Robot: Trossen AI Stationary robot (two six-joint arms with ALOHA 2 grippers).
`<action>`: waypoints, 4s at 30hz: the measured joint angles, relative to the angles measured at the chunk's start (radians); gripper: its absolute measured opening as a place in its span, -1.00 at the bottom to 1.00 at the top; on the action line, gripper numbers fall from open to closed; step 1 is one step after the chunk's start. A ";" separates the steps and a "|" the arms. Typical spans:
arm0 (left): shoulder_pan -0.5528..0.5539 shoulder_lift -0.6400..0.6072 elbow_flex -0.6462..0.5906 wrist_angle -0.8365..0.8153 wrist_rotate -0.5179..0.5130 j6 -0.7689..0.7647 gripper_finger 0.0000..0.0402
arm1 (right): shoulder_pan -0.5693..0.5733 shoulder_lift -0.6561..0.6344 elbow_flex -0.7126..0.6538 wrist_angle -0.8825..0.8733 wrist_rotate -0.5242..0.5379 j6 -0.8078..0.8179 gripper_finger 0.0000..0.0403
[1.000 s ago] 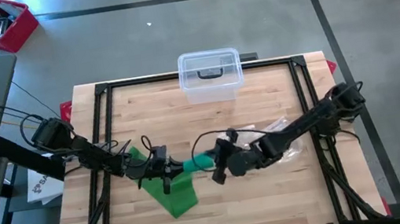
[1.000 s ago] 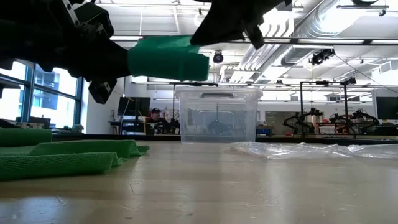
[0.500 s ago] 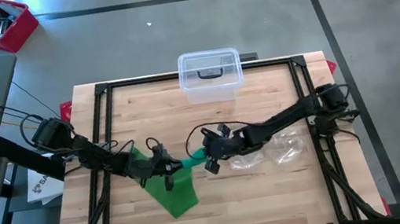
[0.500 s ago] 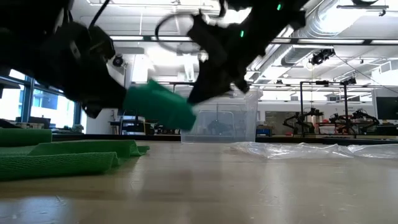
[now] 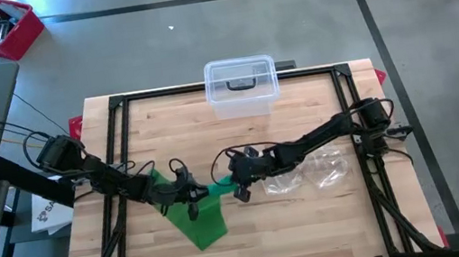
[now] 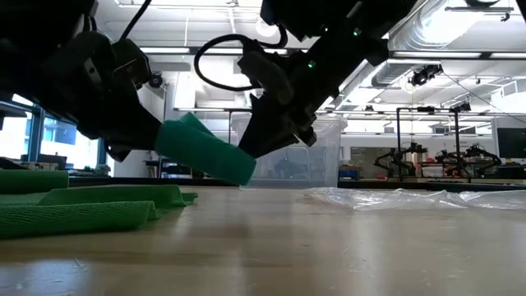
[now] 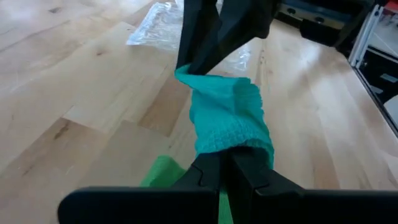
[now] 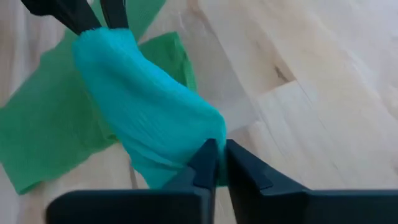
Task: Roll bandage
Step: Roll the blue bandage
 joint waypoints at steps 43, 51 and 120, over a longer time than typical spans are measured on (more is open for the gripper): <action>0.003 -0.001 0.000 -0.071 -0.015 -0.123 -0.99 | 0.008 -0.069 -0.001 -0.231 -0.102 -0.168 -0.02; 0.003 -0.001 0.000 -0.140 -0.087 0.009 -0.99 | 0.039 -0.098 -0.001 -0.228 -0.062 -0.263 -0.02; -0.051 0.000 -0.001 -0.166 -0.147 0.730 -0.11 | -0.093 0.187 0.000 0.392 -0.418 -0.526 -0.02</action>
